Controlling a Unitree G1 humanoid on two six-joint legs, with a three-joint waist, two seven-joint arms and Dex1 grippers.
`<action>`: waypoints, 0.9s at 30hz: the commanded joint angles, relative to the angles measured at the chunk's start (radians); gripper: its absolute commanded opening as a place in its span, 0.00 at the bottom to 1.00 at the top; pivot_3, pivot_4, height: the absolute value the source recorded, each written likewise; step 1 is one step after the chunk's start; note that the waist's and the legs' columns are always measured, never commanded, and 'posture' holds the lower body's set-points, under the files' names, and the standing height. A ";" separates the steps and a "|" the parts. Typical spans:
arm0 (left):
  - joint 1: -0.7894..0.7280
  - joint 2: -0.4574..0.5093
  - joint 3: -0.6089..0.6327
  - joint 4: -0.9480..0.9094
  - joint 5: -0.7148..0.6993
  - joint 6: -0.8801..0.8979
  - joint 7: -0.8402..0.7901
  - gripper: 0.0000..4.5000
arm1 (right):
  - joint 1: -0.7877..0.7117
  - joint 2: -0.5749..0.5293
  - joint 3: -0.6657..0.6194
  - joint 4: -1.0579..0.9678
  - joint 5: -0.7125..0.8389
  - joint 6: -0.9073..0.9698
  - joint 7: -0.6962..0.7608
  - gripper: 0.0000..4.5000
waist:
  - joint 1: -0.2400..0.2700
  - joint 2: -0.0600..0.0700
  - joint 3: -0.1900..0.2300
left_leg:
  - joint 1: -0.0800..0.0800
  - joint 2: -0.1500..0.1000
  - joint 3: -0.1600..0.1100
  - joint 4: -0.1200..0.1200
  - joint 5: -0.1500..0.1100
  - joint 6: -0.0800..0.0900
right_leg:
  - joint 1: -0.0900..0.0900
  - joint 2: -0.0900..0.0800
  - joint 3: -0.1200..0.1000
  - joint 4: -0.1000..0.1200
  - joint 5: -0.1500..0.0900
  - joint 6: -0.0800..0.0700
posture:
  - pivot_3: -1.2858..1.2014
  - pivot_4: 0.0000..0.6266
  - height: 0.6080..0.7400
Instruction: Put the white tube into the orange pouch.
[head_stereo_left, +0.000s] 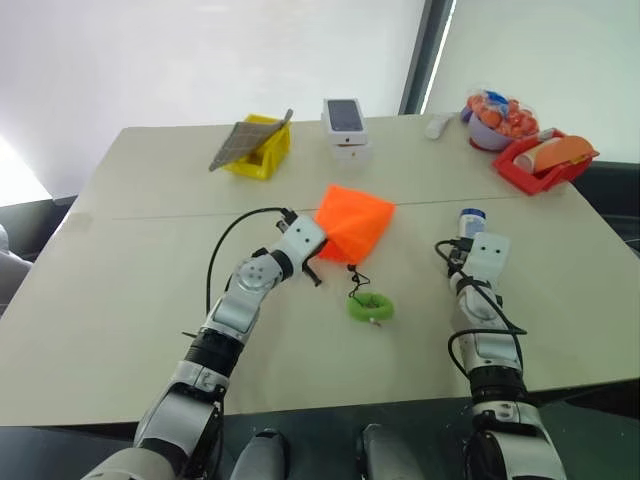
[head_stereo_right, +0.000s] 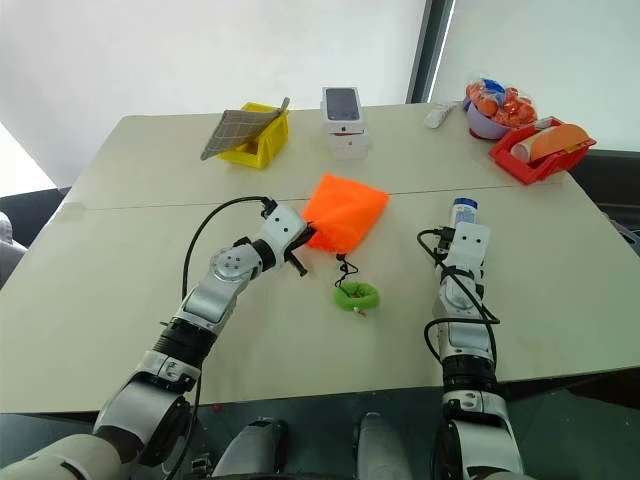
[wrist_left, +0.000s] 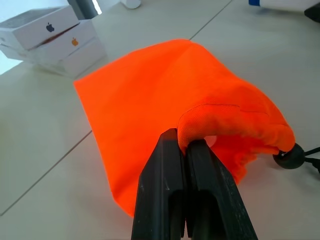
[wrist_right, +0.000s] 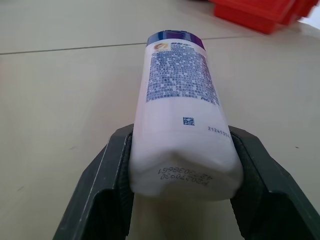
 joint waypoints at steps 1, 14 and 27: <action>-0.019 0.004 0.027 -0.064 -0.036 0.037 -0.019 0.00 | 0.087 -0.050 0.027 -0.254 0.134 -0.045 0.255 0.43 | 0.001 0.001 0.000 | 0.000 0.000 0.000 0.000 0.000 0.000 | 0.000 0.000 0.000 0.000 0.000 0.000 | 0.52 0.24 1.00; -0.068 0.033 0.030 -0.103 -0.118 0.128 -0.146 0.00 | 0.364 -0.282 0.236 -0.738 0.457 0.347 0.739 0.43 | 0.004 -0.001 0.002 | 0.001 0.000 0.000 0.002 0.000 0.000 | 0.002 0.000 0.000 -0.001 -0.005 0.000 | 0.52 0.24 1.00; -0.092 0.063 0.033 -0.169 -0.128 0.174 -0.196 0.00 | 0.235 -0.143 0.292 -0.588 0.281 0.296 0.612 0.43 | 0.007 -0.001 0.002 | -0.001 0.000 0.000 0.003 0.000 0.000 | 0.001 0.000 0.000 -0.001 -0.003 0.003 | 0.52 0.24 1.00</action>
